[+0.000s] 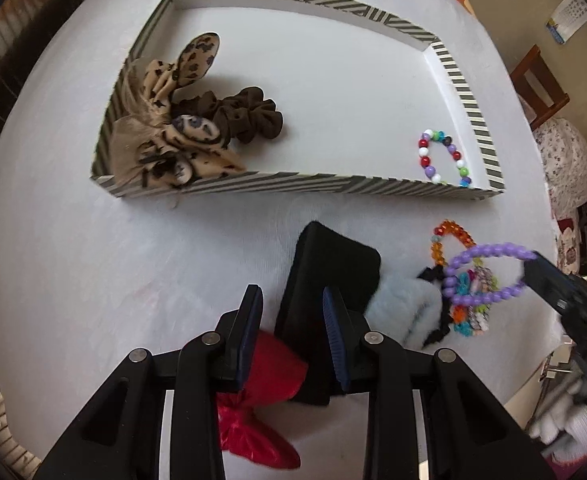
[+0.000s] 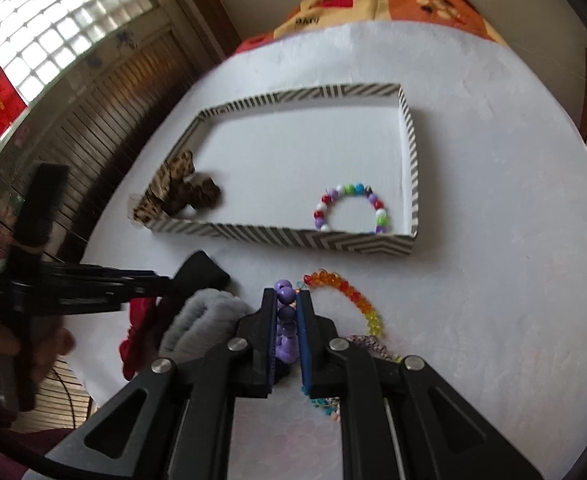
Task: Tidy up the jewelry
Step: 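Grasp the black velvet scrunchie with the left gripper while the right grasps the purple bracelet, then carry both items into the tray and open the right gripper on the purple bracelet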
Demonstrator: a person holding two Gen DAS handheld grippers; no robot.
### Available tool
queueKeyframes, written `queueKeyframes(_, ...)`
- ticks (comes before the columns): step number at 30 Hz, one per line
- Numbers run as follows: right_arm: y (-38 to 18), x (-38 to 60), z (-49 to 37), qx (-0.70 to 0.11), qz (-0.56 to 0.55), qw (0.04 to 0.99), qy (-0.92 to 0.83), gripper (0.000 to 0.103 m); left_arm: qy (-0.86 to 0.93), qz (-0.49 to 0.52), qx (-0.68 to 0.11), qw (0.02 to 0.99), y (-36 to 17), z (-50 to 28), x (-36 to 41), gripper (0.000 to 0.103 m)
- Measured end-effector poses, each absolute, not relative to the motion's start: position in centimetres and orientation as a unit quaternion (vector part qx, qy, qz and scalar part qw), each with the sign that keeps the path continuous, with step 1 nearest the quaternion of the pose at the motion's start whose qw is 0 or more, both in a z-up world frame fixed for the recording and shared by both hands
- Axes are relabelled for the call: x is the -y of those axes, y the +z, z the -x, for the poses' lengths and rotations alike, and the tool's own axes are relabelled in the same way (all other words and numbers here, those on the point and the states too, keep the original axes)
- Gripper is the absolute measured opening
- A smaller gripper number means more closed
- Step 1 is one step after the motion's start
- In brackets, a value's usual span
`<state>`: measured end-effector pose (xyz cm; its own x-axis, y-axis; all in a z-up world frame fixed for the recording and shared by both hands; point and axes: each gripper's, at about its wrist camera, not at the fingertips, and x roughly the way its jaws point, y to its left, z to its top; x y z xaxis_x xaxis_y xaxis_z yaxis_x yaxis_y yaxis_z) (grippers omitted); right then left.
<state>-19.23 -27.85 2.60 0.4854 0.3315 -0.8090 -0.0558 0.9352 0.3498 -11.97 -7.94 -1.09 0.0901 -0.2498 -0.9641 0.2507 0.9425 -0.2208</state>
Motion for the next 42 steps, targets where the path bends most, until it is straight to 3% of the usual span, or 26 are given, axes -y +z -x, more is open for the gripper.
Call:
queueKeyframes(10,4.5,28.8,19.7,-0.477,-0.153,0.859,0.103,0.010,-0.176,-0.010,-0.656,0.734,-2.6,11.1,9.4,0.025)
queueKeyframes(15,4.7,28.8,19.8,-0.473,-0.154,0.861,0.102,0.010,-0.191,-0.036,-0.633,0.749,-2.3,11.9,10.1,0.003)
queueKeyframes(17,4.9,28.6,19.7,-0.472,-0.153,0.862,0.104,0.010,-0.194,-0.033,-0.629,0.752,-1.8,12.0,10.0,0.001)
queueKeyframes(32,8.2,28.4,18.8,-0.439,-0.142,0.879,0.118,0.010,-0.213,0.018,-0.566,0.796,6.8,11.5,7.3,0.000)
queueKeyframes(42,9.5,29.0,14.8,-0.430,-0.132,0.887,0.105,0.010,-0.191,0.037,-0.533,0.824,9.9,5.8,6.7,0.000)
